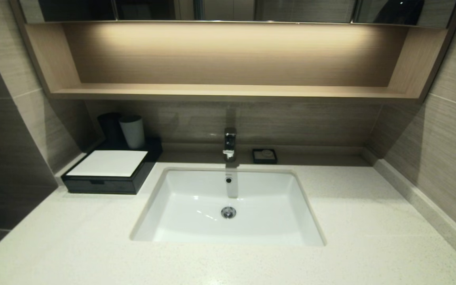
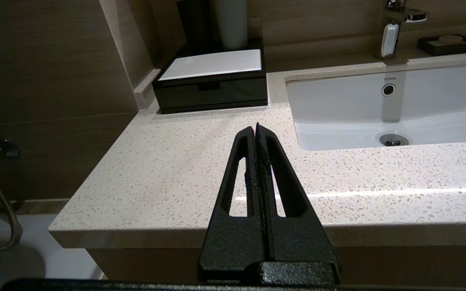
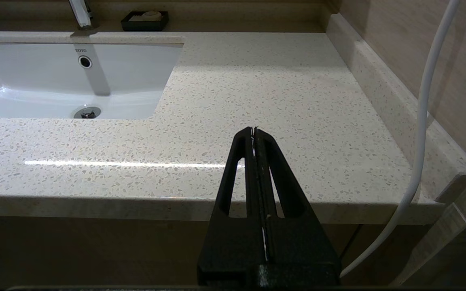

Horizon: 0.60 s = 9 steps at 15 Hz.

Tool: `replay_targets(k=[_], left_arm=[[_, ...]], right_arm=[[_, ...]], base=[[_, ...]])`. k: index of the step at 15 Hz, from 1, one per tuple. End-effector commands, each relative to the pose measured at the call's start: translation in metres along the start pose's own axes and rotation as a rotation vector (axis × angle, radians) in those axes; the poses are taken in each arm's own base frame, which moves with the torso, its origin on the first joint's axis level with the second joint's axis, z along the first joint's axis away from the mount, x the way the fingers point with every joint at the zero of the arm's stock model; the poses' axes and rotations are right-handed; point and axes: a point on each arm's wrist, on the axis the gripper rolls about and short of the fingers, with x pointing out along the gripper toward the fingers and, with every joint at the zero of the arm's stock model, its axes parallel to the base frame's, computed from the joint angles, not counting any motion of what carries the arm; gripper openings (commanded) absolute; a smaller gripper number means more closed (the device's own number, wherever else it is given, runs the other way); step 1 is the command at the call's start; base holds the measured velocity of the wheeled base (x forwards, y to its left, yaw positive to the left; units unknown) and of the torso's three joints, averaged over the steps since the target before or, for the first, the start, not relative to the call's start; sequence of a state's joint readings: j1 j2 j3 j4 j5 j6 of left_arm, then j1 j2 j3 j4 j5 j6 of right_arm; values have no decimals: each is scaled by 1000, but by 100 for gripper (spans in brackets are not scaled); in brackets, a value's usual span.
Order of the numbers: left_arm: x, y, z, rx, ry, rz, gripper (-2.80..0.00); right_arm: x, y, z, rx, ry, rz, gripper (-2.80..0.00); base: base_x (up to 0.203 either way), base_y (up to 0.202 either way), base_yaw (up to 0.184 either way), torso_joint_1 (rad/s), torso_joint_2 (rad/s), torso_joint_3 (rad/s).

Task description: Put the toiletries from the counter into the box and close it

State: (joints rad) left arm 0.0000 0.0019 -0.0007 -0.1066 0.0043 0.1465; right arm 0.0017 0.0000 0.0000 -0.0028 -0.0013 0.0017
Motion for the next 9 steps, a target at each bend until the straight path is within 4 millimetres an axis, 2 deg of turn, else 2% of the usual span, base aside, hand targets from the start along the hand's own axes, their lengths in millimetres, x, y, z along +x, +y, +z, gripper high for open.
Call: replay_targets(k=[1, 9], left_arm=[[1, -1, -6, -2, 21, -4, -280], [1, -3, -12, -83, 85, -36, -280]], right_arm=[[0, 0, 0, 0, 0, 0, -280], [0, 0, 0, 0, 0, 0, -280]], base=[[0, 0, 0, 0, 0, 0], [0, 0, 0, 0, 0, 0]])
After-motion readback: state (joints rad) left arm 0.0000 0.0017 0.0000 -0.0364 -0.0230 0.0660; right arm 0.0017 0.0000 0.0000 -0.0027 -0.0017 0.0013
